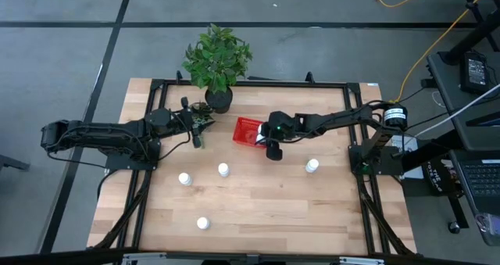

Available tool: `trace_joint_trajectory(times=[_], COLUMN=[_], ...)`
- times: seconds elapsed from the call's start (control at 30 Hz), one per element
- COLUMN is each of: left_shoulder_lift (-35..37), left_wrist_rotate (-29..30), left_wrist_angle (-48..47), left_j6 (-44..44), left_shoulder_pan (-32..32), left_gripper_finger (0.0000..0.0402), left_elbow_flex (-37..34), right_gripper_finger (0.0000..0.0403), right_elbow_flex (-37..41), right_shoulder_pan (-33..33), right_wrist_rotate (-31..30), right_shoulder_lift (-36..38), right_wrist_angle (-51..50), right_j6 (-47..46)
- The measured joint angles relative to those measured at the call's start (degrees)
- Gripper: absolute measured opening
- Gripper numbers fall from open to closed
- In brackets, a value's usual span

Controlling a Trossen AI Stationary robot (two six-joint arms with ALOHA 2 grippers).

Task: Pick and place pill bottles into a basket
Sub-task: Put the white medicine bottle into the red bin

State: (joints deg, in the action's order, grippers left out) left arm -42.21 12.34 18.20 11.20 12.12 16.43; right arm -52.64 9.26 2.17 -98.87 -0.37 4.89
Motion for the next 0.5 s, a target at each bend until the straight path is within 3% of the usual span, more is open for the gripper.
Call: trace_joint_trajectory(times=[0.27, 0.5], left_shoulder_lift=[0.0, 0.0], left_wrist_rotate=[0.0, 0.0], left_wrist_angle=[0.0, -0.5], left_j6=[-0.1, 0.0], left_shoulder_pan=[0.0, 0.0], left_gripper_finger=[0.0164, 0.0162], left_elbow_flex=[0.0, 0.0], right_gripper_finger=[0.0231, 0.0233], right_elbow_flex=[0.0, 0.0], right_shoulder_pan=[0.0, 0.0], right_wrist_rotate=[0.0, -0.2], right_shoulder_lift=[0.6, 5.7], right_wrist_angle=[0.3, -0.1], right_j6=[0.3, 1.7])
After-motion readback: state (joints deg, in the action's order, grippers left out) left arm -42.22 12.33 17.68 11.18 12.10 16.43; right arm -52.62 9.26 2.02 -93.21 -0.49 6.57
